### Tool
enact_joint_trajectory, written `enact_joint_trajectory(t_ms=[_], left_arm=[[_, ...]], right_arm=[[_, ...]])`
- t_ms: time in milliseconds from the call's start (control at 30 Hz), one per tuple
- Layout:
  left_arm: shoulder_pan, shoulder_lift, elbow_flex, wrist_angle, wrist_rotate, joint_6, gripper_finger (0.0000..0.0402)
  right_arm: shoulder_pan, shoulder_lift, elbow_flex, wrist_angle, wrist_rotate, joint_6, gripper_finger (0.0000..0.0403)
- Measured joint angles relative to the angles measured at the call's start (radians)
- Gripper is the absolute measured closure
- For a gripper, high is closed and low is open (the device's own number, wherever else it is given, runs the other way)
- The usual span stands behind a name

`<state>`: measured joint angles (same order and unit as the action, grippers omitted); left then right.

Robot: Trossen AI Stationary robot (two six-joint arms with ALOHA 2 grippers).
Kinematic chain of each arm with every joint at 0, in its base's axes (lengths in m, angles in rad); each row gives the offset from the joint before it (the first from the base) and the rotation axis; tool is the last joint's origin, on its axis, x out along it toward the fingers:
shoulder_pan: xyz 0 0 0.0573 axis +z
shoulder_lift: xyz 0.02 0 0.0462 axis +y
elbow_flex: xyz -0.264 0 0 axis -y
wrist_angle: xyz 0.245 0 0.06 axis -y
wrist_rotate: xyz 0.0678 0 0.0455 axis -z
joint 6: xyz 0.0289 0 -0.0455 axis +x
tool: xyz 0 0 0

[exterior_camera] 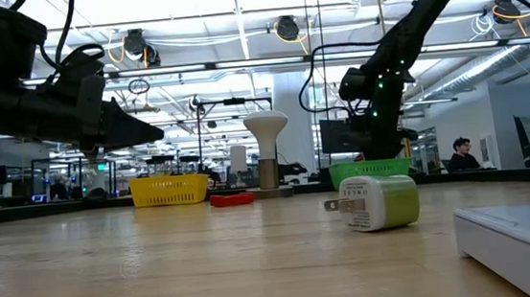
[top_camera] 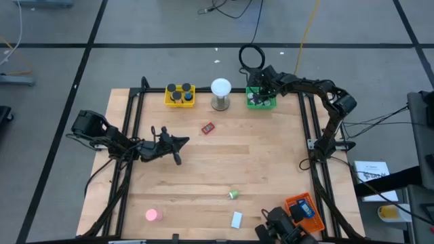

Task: Pick & Place Office items
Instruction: Put the light blue charger adapter into the green bin, then move the red digital timer to the center of the table

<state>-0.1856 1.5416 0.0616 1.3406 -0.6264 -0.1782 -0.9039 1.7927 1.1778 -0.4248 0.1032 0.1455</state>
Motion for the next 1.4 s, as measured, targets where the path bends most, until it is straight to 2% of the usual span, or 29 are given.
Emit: enact_joint_trajectory(t_ms=[67,233,400,633,867,1000,1067,1200,1400], left_arm=[[0.0,0.0,0.0,-0.001,0.0,0.0,0.0382],[0.0,0.0,0.0,-0.002,0.0,0.011,0.0398],[0.0,0.0,0.0,-0.006,0.0,0.01,0.0386],[0.0,0.0,0.0,-0.023,0.0,-0.003,0.0396],[0.004,0.0,0.0,-0.06,-0.003,-0.034,0.0386],[0.028,0.0,0.004,-0.063,-0.001,-0.084,0.0396],[0.055,0.0,0.031,-0.101,0.025,-0.105,0.0399],[0.147,0.0,0.15,-0.313,0.129,-0.134,0.0388],[0.268,0.001,0.407,-0.778,0.14,-0.132,0.0336]], right_arm=[[0.0,-0.003,0.0,0.007,-0.001,0.001,0.0259],[0.002,-0.003,0.0,0.003,0.0,0.011,0.0195],[0.002,-0.006,0.0,0.009,0.0,0.004,0.0179],[0.004,-0.052,0.0,0.059,-0.004,-0.004,0.0228],[0.023,-0.087,0.001,0.097,-0.029,-0.099,0.0325],[0.036,-0.142,0.001,0.095,-0.035,-0.157,0.0387],[0.051,-0.186,-0.018,0.109,-0.064,-0.179,0.0397],[0.098,-0.278,-0.113,0.209,-0.12,-0.178,0.0393],[0.182,-0.402,-0.285,0.449,-0.132,-0.125,0.0399]])
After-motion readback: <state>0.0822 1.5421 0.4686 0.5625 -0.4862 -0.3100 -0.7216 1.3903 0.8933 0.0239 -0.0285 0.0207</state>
